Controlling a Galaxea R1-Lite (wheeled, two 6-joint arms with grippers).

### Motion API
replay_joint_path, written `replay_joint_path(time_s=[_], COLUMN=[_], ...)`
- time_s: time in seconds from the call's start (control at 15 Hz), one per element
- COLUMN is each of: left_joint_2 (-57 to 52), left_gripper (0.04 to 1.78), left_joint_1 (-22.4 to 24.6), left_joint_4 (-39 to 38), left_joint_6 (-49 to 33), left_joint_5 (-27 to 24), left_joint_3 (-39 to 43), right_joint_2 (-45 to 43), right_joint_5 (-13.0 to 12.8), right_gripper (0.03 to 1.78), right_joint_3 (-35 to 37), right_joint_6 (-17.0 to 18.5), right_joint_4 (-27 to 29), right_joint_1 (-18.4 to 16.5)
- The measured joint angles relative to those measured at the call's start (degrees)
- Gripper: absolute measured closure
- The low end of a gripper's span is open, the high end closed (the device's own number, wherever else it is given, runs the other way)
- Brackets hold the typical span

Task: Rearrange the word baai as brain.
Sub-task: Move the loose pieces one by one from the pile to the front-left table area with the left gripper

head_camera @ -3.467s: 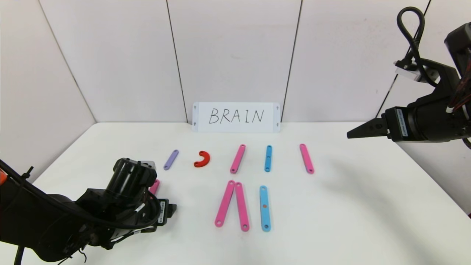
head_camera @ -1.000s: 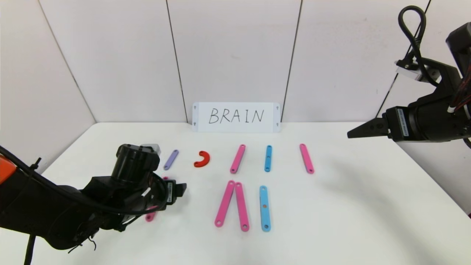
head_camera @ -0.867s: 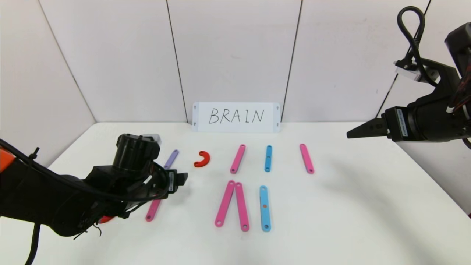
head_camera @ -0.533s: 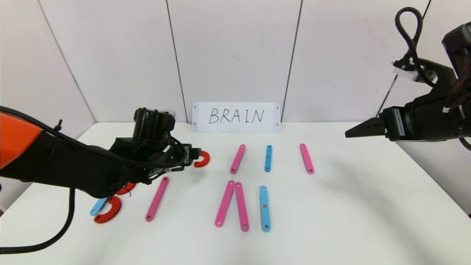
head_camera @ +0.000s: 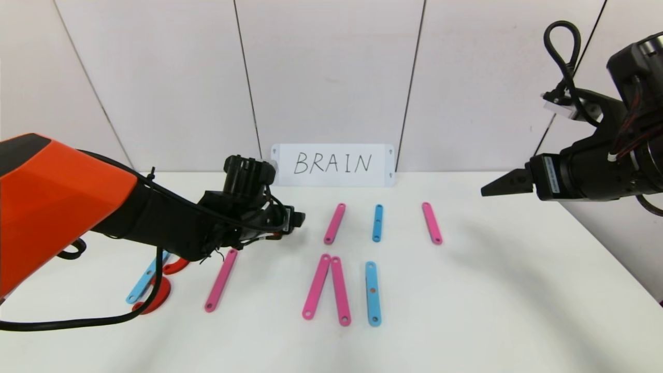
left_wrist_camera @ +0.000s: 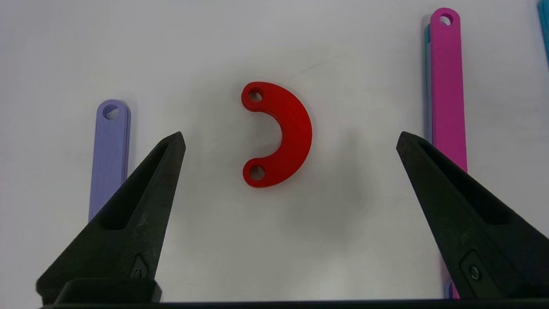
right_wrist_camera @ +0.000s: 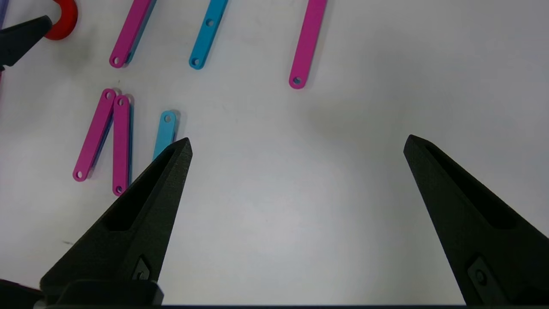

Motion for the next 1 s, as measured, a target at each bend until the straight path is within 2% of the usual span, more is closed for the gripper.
replay_joint_path(time_s=[0.4,1.0], left_joint_2=[4.8,7.9], left_gripper=[0.10,0.10], left_joint_1=[0.0,0.2], left_joint_4=[1.6,2.0], left_joint_6=[2.0,1.9], left_joint_5=[-0.1,0.0], left_joint_3=[-4.6,-6.4], right_joint_2=[0.7,1.1], right_joint_5=[0.0,0.0], right_gripper=[0.08,0.08], right_joint_3=[0.0,0.0], right_joint_6=[0.0,0.0], right_joint_4=[-0.3,-0.4], right_joint_1=[-0.3,-0.3])
